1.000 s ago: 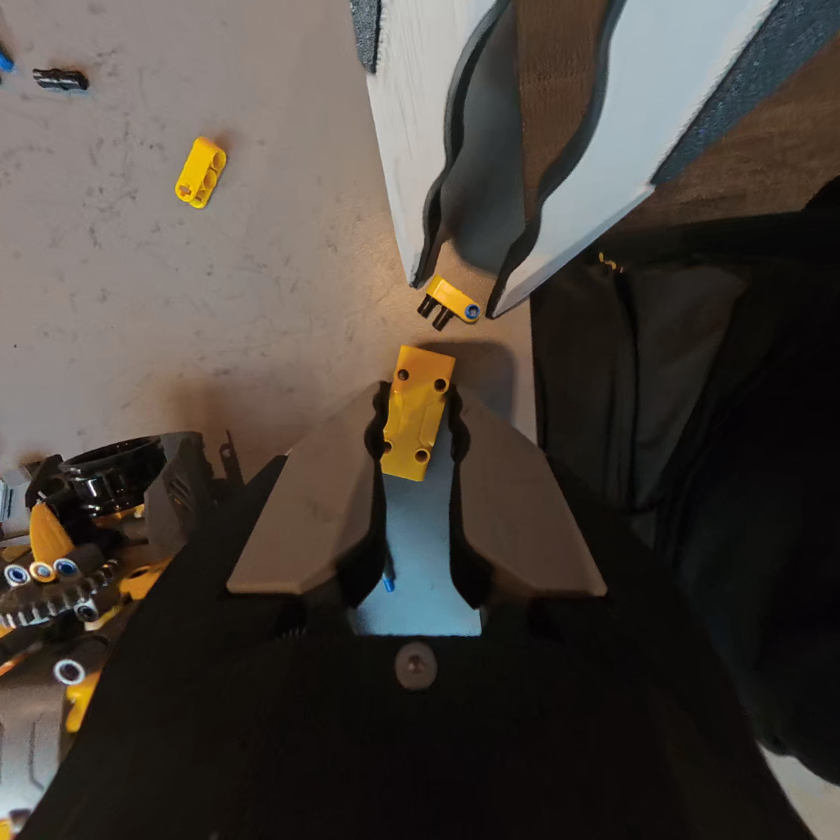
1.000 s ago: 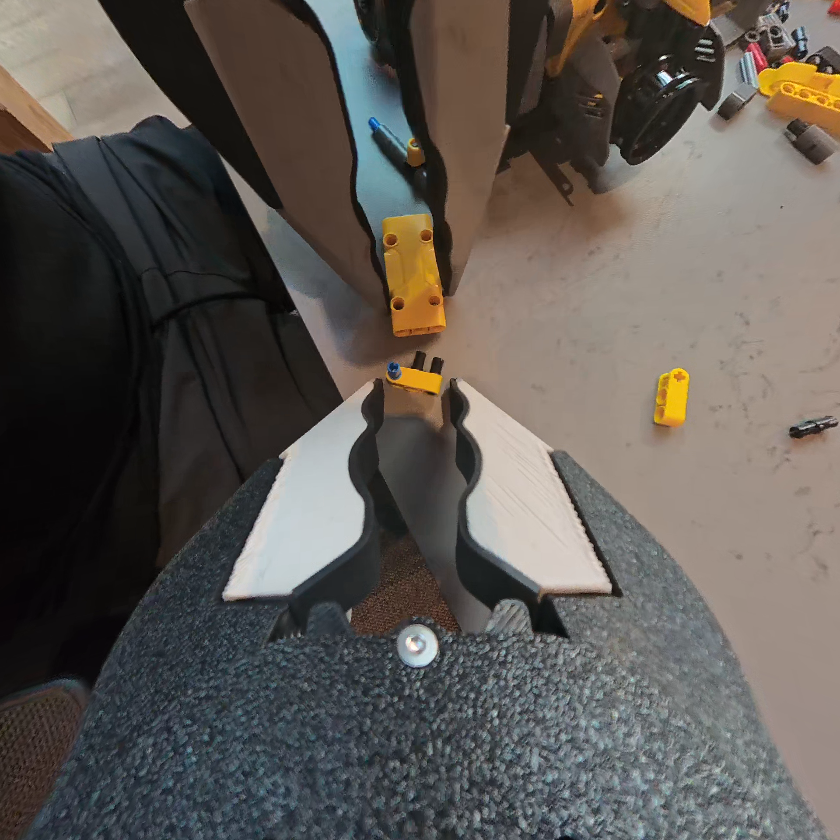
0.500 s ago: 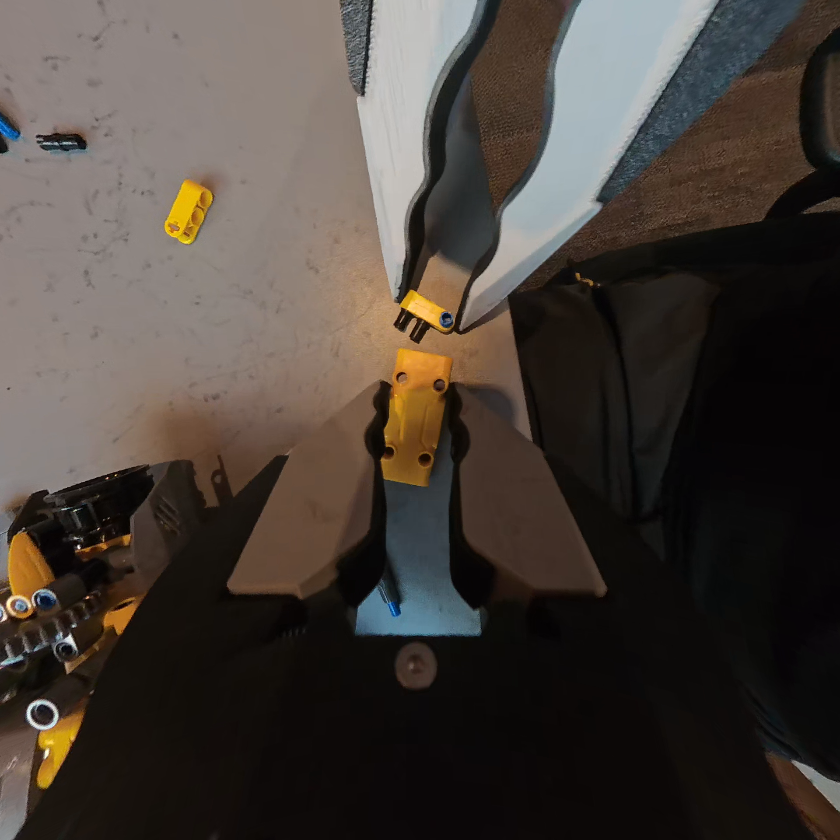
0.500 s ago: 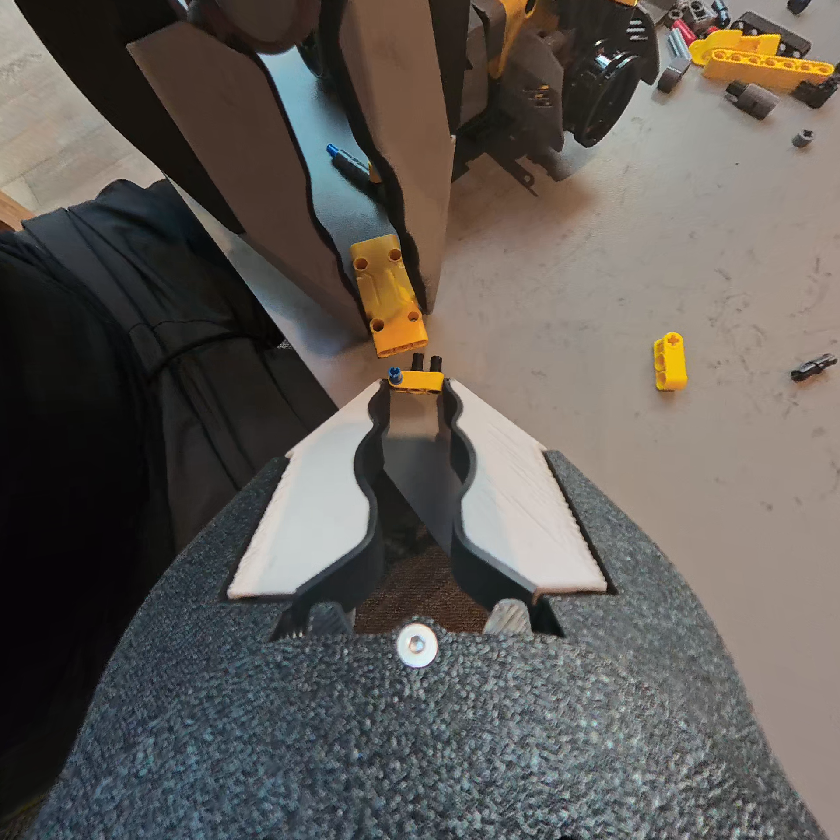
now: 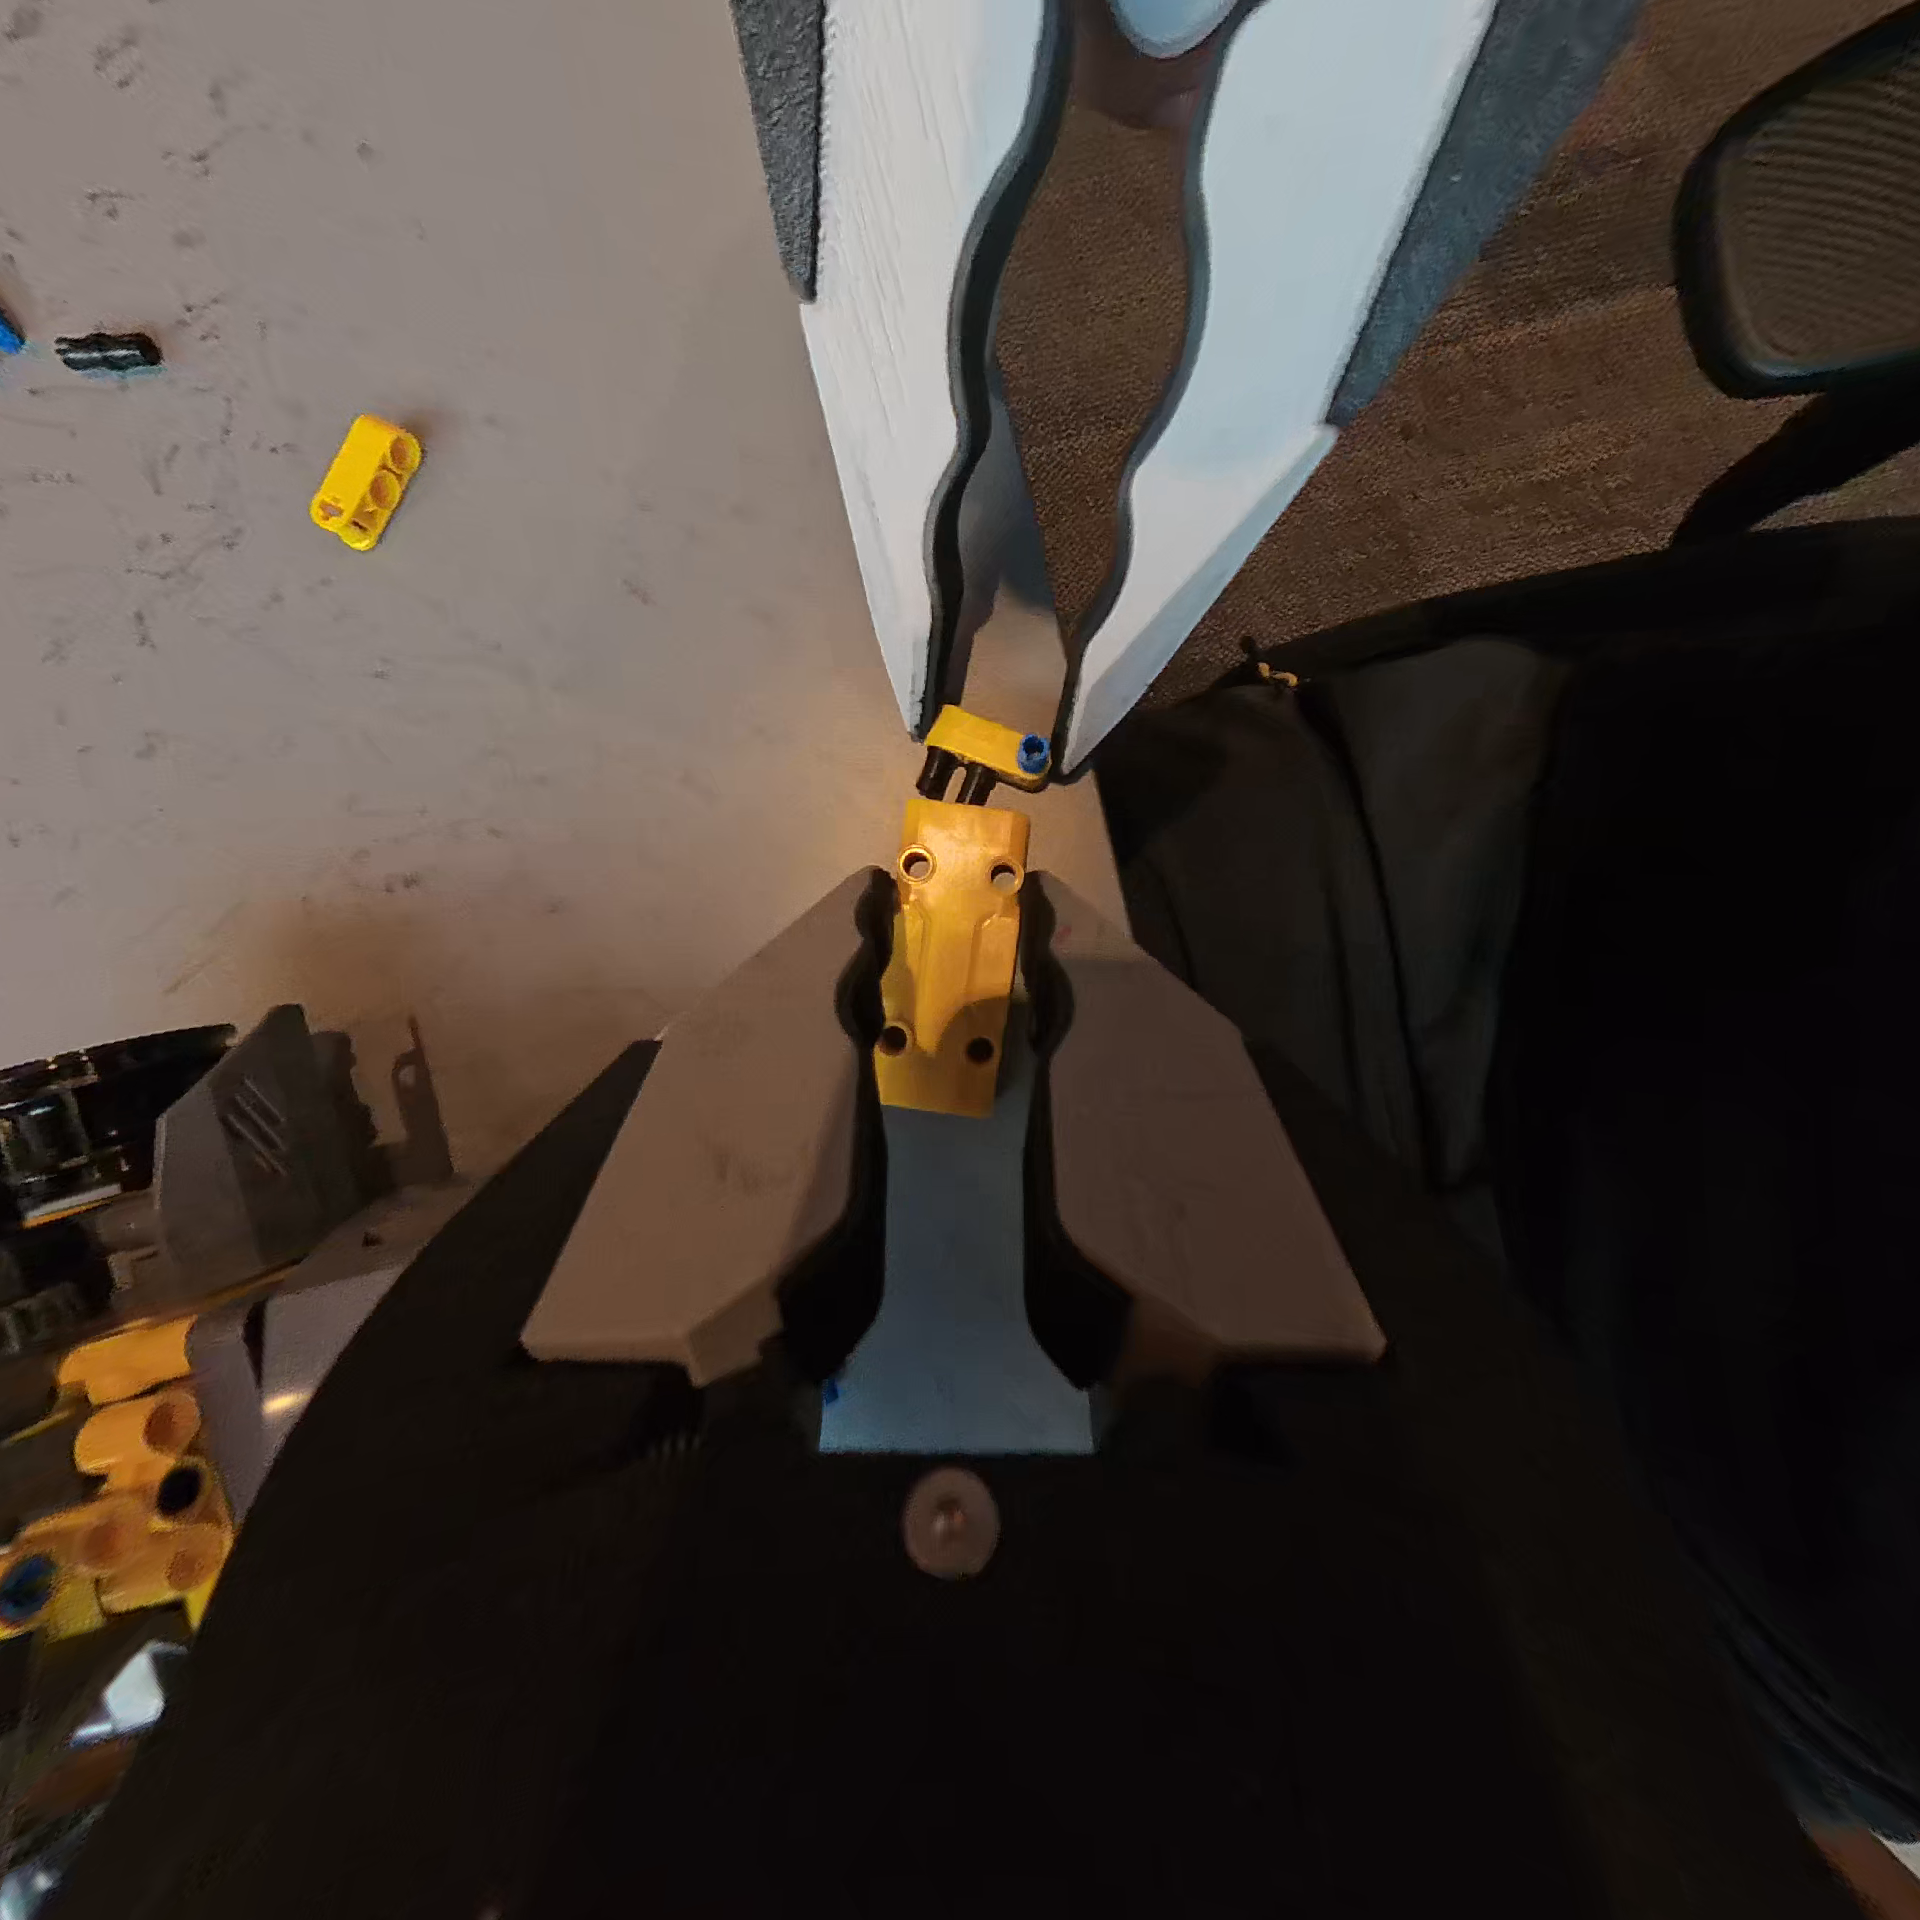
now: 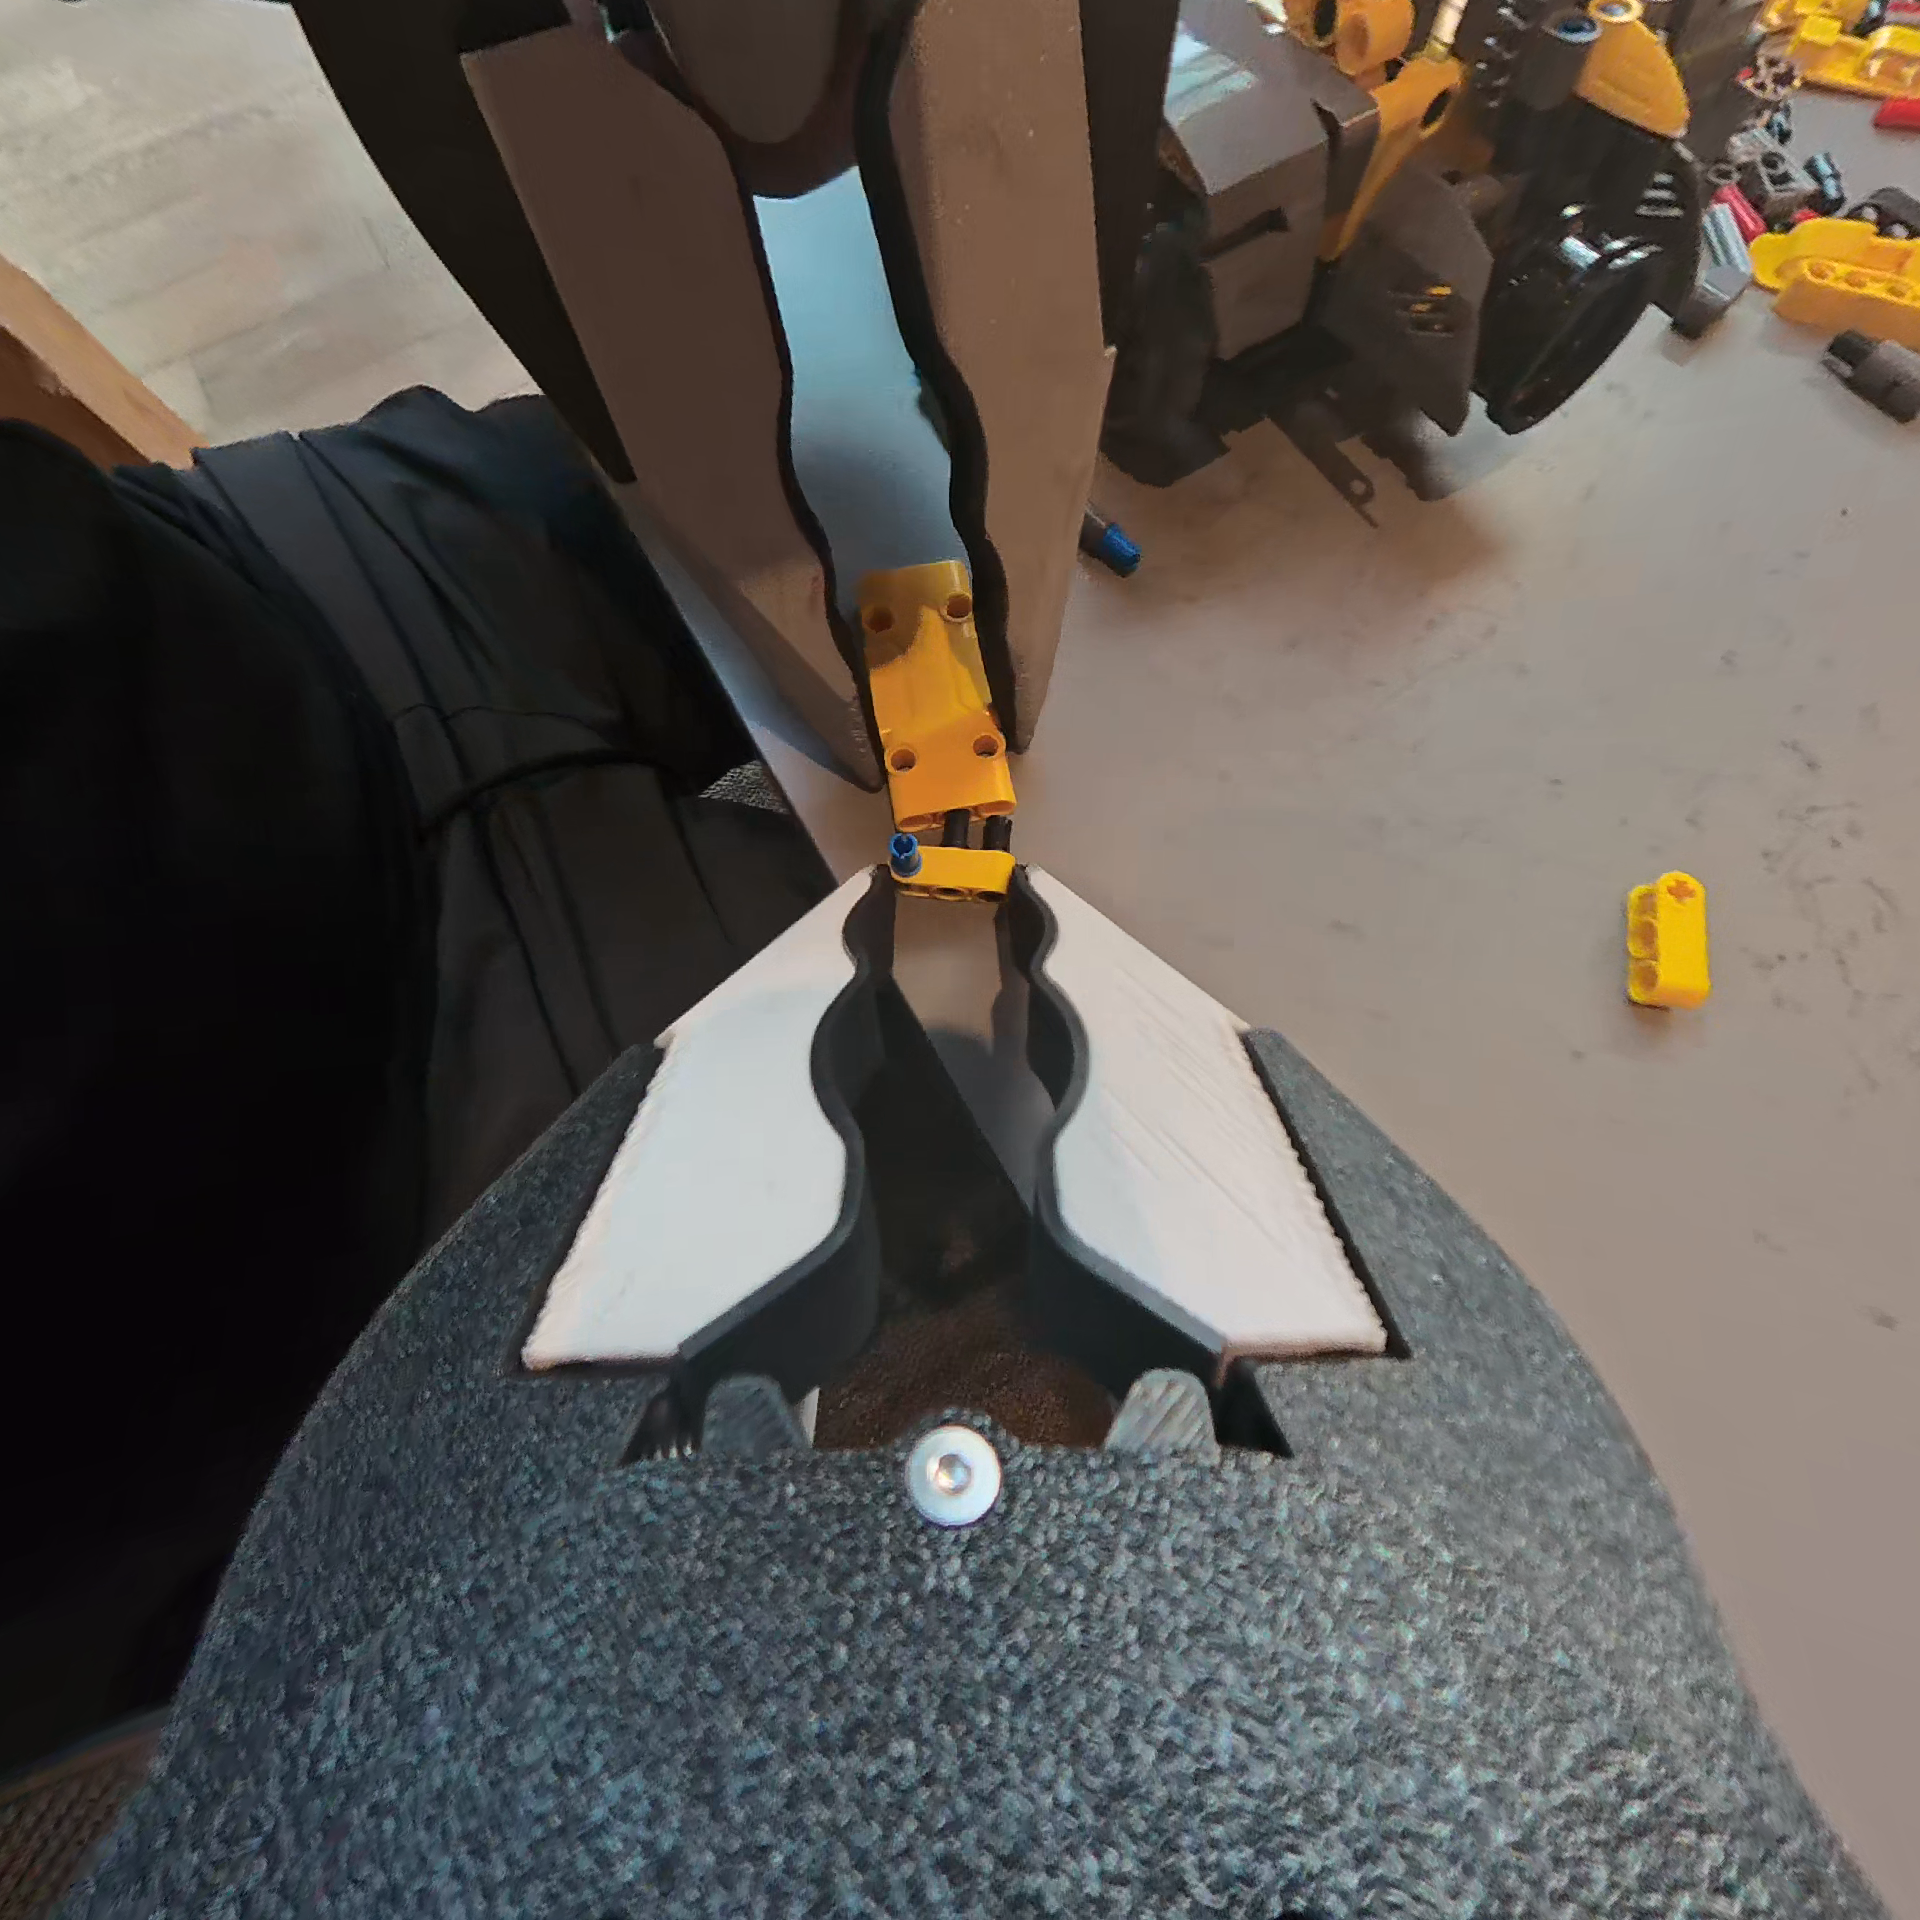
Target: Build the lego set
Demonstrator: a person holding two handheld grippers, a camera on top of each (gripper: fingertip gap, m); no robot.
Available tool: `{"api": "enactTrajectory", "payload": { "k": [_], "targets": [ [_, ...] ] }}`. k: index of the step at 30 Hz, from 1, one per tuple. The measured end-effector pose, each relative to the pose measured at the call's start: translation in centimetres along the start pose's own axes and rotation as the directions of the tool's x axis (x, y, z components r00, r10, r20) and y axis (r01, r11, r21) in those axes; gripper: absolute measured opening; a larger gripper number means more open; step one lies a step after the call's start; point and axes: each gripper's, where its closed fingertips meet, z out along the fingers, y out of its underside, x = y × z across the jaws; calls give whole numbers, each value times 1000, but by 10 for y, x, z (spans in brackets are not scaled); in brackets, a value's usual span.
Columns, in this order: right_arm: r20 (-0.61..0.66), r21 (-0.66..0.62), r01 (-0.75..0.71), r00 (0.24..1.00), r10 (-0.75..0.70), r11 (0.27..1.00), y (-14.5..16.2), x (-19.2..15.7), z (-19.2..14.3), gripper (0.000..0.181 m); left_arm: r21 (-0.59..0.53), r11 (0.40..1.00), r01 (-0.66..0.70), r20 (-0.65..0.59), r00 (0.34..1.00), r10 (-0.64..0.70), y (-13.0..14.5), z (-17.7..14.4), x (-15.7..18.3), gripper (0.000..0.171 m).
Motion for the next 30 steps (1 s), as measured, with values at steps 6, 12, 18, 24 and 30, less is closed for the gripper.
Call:
{"api": "enactTrajectory", "payload": {
  "k": [6, 12, 18, 24, 30],
  "targets": [
    [76, -48, 98, 993, -94, 994, -1, -6, 2, 22, 52, 998, -34, -16, 999, 35, 3, -2, 6, 22],
    [155, -87, 201, 970, -186, 976, -2, -8, 4, 21, 73, 996, -48, -41, 998, 52, 4, -3, 7, 22],
    [187, -95, 274, 949, -253, 957, -4, -8, 4, 21, 75, 995, -70, -40, 996, 73, 4, -3, 8, 22],
    [254, -120, 288, 934, -251, 950, -5, -9, 7, 22, 58, 996, -73, -46, 996, 76, 5, -4, 8, 21],
    [223, -98, 229, 953, -203, 968, -10, -7, 14, 22, 60, 998, -23, -14, 1000, 24, 9, -6, 3, 22]
  ]
}}
